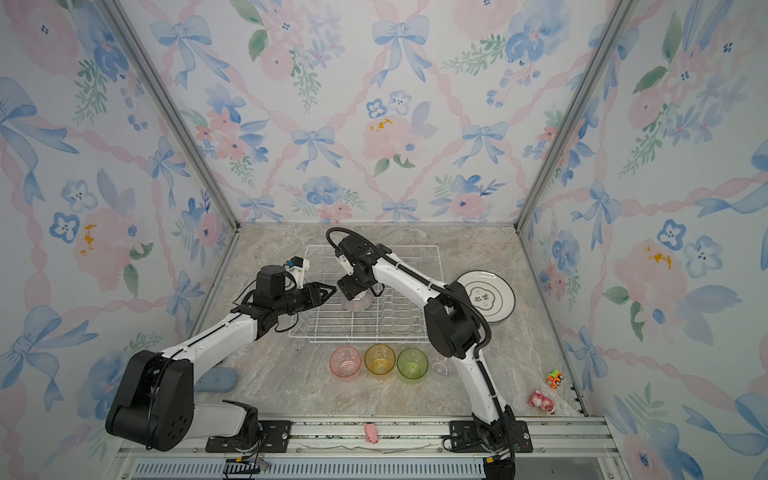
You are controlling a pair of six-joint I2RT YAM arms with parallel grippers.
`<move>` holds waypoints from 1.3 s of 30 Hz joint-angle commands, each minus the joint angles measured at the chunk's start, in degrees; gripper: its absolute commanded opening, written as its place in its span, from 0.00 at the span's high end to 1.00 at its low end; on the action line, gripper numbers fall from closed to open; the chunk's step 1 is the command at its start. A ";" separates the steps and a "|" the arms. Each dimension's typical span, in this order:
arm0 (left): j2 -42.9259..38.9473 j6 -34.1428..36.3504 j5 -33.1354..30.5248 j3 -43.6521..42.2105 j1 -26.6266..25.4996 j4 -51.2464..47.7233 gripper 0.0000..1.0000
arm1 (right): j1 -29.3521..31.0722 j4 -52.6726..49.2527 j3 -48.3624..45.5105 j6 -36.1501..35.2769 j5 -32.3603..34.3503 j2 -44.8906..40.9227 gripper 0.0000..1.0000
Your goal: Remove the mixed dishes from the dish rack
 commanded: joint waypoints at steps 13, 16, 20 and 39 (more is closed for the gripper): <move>1.71 1.44 2.08 -0.16 0.81 0.02 0.59 | 0.82 -6.96 1.44 -2.91 2.26 0.35 0.60; 2.68 1.42 2.65 -0.10 0.78 0.31 0.59 | 0.82 -7.69 0.00 -2.74 1.84 -0.78 0.65; 4.32 0.93 2.93 -1.22 0.82 1.93 0.57 | 0.24 -6.58 -3.44 -1.70 0.17 -3.53 0.69; 17.13 -2.61 5.44 -2.26 -1.86 13.33 0.58 | -6.30 5.33 -19.24 5.02 -13.87 -15.19 0.75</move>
